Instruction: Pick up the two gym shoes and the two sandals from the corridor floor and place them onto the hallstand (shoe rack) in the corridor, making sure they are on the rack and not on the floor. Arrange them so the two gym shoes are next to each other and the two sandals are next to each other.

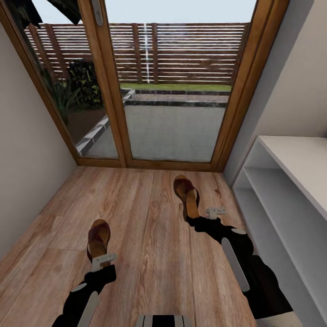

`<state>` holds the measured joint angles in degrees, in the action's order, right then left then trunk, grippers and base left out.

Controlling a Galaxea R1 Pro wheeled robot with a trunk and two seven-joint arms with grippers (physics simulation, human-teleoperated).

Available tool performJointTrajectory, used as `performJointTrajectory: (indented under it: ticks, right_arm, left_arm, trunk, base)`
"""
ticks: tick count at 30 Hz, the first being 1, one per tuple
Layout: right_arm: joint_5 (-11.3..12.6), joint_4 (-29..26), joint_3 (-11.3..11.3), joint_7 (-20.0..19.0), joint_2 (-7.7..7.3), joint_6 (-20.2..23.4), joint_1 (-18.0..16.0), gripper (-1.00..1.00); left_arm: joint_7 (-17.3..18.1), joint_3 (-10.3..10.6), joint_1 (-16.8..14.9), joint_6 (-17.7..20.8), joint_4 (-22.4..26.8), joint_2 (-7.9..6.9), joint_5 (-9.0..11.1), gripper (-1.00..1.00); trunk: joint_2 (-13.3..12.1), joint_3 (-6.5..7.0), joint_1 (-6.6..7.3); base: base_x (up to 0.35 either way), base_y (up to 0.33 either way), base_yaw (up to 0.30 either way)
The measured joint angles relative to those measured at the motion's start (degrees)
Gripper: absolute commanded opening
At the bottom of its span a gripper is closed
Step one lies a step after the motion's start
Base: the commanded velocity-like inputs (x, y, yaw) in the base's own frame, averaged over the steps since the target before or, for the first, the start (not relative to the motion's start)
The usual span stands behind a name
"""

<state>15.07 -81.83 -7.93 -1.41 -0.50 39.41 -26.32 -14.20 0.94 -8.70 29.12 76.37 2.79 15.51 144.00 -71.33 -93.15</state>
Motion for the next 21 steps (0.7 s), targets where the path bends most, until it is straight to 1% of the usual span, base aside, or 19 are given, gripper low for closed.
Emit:
performJointTrajectory:
  ticks: [7, 9, 14, 20, 21]
  right_arm:
    - [-0.12, 1.31, 0.01, -0.32, -0.31, -0.40, 0.16, -1.00]
    - [-0.20, 1.26, 0.03, -0.54, -0.48, -0.44, 0.32, -1.00]
    - [-0.25, 1.15, 0.03, -0.93, -1.01, -0.42, 0.62, -1.00]
    - [-0.23, 1.04, 0.03, -1.03, -1.08, -0.41, 0.63, -1.00]
    - [-0.11, -0.12, -0.11, -0.93, -1.13, -0.27, 0.77, -1.00]
  left_arm:
    - [0.00, 0.06, 0.00, -0.66, -1.57, 0.22, 0.03, -1.00]
    - [0.00, 0.09, -0.05, -0.71, -1.74, 0.25, 0.00, -1.00]
    - [-0.02, 0.11, -0.22, -0.76, -1.96, 0.31, -0.04, -1.00]
    - [-0.01, 0.14, -0.23, -0.77, -1.98, 0.34, -0.04, -1.00]
    - [-0.01, 0.16, -0.26, -0.75, -2.02, 0.33, -0.03, -1.00]
  trunk:
    - [0.00, 0.00, 0.00]
    - [0.00, 0.00, 0.00]
    - [0.00, 0.00, 0.00]
    - [0.00, 0.00, 0.00]
    - [0.00, 0.00, 0.00]
  base:
    - [0.012, 0.006, 0.000]
    - [0.117, 0.001, 0.000]
    - [0.256, 0.000, 0.000]
    - [0.292, 0.017, 0.000]
    - [0.295, 0.097, 0.000]
